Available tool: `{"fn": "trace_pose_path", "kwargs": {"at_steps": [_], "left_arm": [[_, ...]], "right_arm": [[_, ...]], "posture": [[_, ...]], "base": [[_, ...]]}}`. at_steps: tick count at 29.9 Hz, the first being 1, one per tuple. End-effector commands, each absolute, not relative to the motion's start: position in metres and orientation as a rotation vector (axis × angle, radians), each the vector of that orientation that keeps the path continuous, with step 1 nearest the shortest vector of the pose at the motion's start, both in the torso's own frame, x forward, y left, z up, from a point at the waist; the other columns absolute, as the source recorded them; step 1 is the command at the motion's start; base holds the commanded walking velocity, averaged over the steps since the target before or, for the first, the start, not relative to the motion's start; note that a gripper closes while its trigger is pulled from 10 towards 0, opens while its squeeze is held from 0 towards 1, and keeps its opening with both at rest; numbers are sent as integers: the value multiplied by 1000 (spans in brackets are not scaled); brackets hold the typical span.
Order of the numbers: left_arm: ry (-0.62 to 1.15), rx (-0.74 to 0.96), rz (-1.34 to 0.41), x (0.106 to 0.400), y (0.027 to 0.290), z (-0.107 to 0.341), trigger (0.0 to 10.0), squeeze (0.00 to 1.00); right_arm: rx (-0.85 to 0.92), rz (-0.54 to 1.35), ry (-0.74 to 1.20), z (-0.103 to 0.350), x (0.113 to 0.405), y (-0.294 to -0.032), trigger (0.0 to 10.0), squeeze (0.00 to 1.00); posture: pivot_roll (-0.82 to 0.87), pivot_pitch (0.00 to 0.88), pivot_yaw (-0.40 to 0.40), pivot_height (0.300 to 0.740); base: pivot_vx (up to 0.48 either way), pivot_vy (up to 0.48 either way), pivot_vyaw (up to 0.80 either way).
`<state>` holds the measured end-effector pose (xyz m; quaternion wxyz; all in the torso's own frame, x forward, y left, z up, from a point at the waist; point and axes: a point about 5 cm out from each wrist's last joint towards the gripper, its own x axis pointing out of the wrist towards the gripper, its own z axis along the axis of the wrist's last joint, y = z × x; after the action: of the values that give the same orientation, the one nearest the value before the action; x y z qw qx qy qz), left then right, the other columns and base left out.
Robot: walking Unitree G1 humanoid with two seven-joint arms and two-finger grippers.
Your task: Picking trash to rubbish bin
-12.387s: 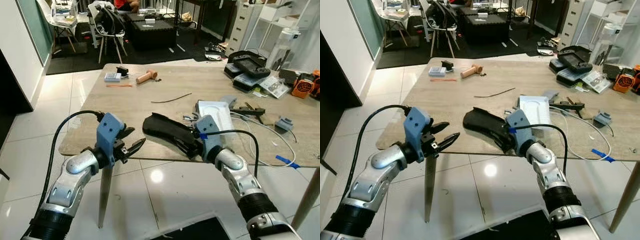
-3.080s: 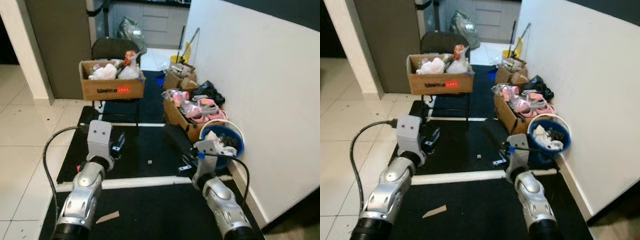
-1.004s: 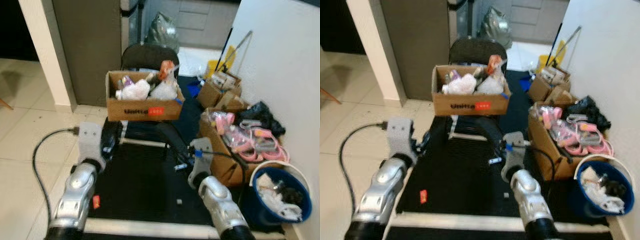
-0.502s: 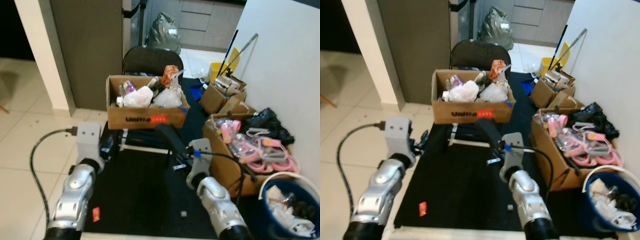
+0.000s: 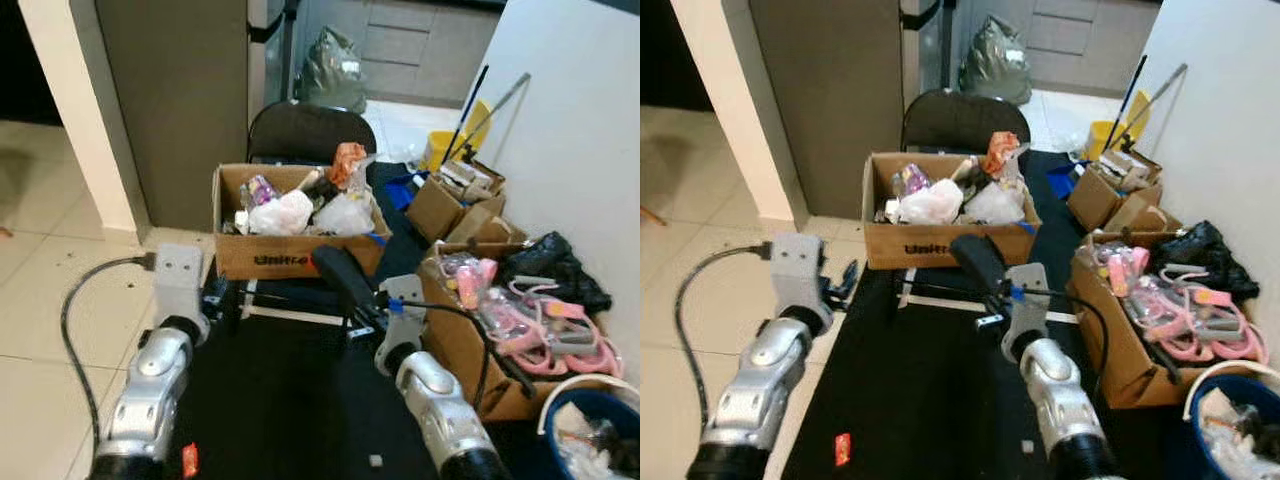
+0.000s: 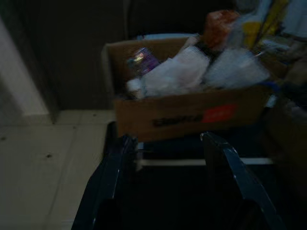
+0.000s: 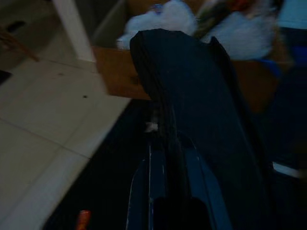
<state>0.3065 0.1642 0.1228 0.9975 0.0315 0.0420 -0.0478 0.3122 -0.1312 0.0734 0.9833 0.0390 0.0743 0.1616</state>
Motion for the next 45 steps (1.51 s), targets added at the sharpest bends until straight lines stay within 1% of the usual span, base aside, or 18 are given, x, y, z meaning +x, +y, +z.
{"fn": "trace_pose_path", "kwargs": {"at_steps": [1, 10, 16, 34, 39, 41, 45], "left_arm": [[94, 71, -82, 305, 167, 120, 10000, 0], [88, 70, -80, 306, 169, 122, 10000, 0], [91, 71, -82, 305, 168, 121, 10000, 0], [100, 87, -79, 302, 171, 119, 10000, 0], [100, 91, -73, 302, 173, 119, 10000, 0], [100, 93, -73, 302, 174, 120, 10000, 0], [99, 98, -70, 302, 176, 121, 10000, 0]], "right_arm": [[58, 314, 136, 77, 314, -132, 10000, 0], [92, 308, 136, 78, 316, -131, 10000, 0], [86, 308, 141, 77, 316, -131, 10000, 0], [77, 350, 139, 76, 315, -123, 10000, 0], [51, 343, 134, 76, 316, -122, 10000, 0], [91, 314, 127, 78, 318, -125, 10000, 0], [86, 321, 115, 80, 319, -125, 10000, 0]], "posture": [[-27, 38, -90, 740], [-23, 35, -91, 740], [-23, 35, -91, 740], [-1, 42, -98, 740], [2, 43, -95, 740], [4, 45, -94, 740], [5, 47, -90, 740]], "base": [[334, 0, 0], [334, 0, 0], [335, 0, -733], [334, 0, 0], [330, 0, 800], [330, 0, 0], [326, 0, 0]]}}
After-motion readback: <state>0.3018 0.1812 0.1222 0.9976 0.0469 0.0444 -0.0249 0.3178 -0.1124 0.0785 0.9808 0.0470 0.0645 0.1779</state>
